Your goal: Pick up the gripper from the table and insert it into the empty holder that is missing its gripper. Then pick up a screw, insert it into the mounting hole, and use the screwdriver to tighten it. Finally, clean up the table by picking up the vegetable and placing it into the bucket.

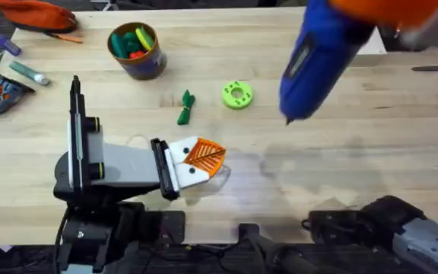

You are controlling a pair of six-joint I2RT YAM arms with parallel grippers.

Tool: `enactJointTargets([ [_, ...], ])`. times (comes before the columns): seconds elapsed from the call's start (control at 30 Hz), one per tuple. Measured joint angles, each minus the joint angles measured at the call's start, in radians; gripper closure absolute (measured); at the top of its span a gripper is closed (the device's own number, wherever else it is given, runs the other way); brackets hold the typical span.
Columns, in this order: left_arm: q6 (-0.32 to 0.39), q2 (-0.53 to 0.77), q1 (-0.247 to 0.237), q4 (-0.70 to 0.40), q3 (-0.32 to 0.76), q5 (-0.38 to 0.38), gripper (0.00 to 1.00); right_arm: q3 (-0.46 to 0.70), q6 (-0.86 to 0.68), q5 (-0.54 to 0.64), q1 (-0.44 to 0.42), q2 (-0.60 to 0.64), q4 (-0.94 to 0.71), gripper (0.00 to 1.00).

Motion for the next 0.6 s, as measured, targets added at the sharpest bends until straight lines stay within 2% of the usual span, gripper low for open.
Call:
enactJointTargets([
  [0.23,0.000,0.000,0.000,0.000,0.000,0.000,0.988,-0.009,-0.099,-0.026,0.119,0.091,0.111,0.979],
  [0.4,0.000,0.000,0.000,0.000,0.000,0.000,0.988,-0.030,-0.125,-0.093,0.132,0.210,0.291,0.979],
  [0.43,0.000,0.000,0.000,0.000,0.000,0.000,0.988,-0.034,-0.130,-0.157,0.132,0.274,0.388,0.979],
  [0.6,0.000,0.000,0.000,0.000,0.000,0.000,0.988,-0.034,-0.122,-0.254,0.135,0.345,0.471,0.979],
])
